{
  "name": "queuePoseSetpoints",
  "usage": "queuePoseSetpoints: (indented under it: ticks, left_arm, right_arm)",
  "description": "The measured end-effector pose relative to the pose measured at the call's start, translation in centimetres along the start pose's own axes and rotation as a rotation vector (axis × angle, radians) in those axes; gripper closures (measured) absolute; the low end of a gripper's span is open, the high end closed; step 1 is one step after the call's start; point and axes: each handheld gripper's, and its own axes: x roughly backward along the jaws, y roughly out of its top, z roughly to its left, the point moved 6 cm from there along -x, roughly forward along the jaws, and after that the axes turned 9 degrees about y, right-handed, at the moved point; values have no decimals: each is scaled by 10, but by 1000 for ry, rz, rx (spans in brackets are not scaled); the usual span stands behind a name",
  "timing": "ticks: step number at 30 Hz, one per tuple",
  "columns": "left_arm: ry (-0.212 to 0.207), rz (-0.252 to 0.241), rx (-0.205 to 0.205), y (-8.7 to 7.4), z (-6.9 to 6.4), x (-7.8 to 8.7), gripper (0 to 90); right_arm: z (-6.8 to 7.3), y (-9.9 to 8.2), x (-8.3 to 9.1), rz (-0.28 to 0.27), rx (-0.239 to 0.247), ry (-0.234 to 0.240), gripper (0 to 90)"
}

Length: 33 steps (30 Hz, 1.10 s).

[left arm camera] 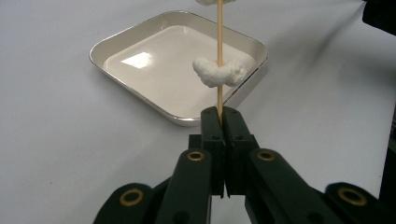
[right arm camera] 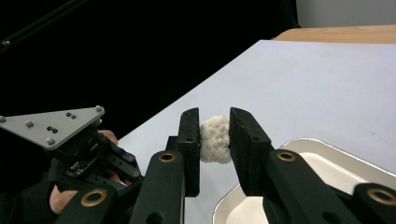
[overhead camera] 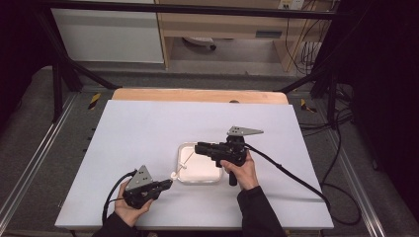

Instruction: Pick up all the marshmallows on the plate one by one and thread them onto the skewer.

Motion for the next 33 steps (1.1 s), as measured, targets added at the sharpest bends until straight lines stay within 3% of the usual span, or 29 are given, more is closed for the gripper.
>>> queuePoseSetpoints:
  ticks: [14, 33]
  left_arm:
    - [-3, 12, -30, -1, -2, -2, 890]
    - [20, 55, -61, -4, -2, -4, 892]
  right_arm:
    - [0, -7, -5, 30, -32, 31, 761]
    - [0, -21, -12, 78, -29, 29, 814]
